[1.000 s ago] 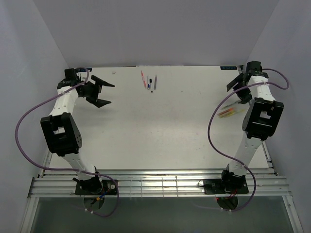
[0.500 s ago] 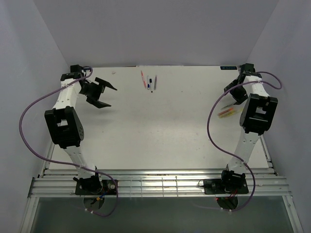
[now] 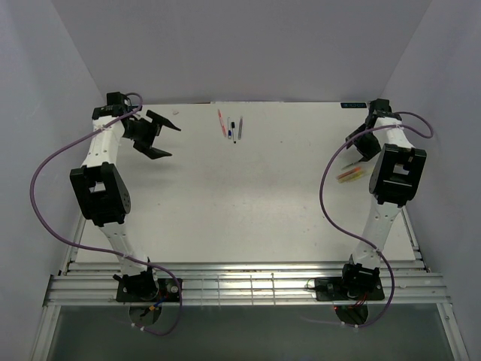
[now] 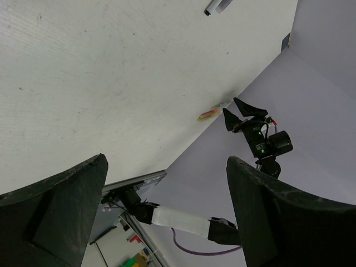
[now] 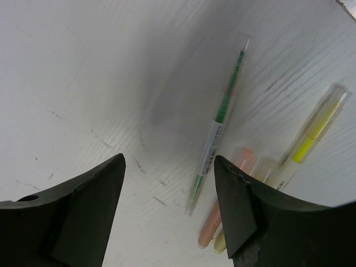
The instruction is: Open the pen caps
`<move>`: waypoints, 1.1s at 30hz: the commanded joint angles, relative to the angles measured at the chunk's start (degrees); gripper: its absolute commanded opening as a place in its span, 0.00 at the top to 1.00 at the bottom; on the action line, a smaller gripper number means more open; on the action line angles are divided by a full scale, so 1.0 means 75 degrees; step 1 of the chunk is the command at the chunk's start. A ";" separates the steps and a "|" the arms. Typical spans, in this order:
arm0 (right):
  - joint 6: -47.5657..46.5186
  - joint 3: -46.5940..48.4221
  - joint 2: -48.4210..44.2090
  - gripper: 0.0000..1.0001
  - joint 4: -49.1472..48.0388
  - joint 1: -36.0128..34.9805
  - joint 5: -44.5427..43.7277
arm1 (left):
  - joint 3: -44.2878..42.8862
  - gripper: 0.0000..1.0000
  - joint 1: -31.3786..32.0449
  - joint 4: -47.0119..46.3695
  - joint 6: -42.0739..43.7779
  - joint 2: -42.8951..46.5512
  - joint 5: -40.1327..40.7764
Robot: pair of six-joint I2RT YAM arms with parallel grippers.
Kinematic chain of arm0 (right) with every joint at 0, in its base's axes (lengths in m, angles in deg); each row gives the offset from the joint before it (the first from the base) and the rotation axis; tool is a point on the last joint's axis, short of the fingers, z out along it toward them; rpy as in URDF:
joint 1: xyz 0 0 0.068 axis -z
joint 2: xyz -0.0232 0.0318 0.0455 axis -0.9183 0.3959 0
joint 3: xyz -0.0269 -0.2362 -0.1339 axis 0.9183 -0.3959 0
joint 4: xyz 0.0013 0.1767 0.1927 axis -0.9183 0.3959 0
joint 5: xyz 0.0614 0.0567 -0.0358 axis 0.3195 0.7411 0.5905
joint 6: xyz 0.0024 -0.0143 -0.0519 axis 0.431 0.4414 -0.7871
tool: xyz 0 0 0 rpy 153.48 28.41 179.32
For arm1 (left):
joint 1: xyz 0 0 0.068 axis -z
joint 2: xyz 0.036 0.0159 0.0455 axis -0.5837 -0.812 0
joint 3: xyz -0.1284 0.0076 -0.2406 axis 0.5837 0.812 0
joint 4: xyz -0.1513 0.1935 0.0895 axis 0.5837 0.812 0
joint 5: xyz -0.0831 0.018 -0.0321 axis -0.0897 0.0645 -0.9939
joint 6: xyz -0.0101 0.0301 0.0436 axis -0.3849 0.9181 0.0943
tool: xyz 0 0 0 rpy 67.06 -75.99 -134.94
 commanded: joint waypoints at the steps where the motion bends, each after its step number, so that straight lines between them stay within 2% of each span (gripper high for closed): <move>1: 0.0143 -0.0137 -0.0140 0.29 -0.0007 -0.0070 -0.0192 | -0.0311 0.02 0.0031 0.0012 0.0153 0.0362 0.0001; 19: 0.0085 -0.0759 -0.0363 0.32 -0.0276 -0.0117 -0.0227 | -0.0487 0.02 0.0031 0.0177 0.0317 0.0303 0.0142; 23: 0.0131 -0.0653 -0.0187 0.46 -0.0358 -0.0117 -0.0110 | -0.0558 0.02 0.0031 0.0177 0.0399 0.0279 0.0036; 25: 0.0155 -0.0618 -0.0093 0.48 -0.0370 -0.0105 -0.0098 | -0.0593 0.02 0.0031 0.0165 0.0435 0.0244 -0.0080; 30: 0.0155 -0.0630 0.0012 0.63 -0.0347 -0.0128 -0.0063 | -0.0593 0.02 0.0031 0.0025 0.0563 0.0233 -0.0315; 33: 0.0108 -0.0595 0.0071 0.75 -0.0359 -0.0152 -0.0040 | -0.0628 0.02 0.0042 0.0024 0.0634 0.0326 -0.0140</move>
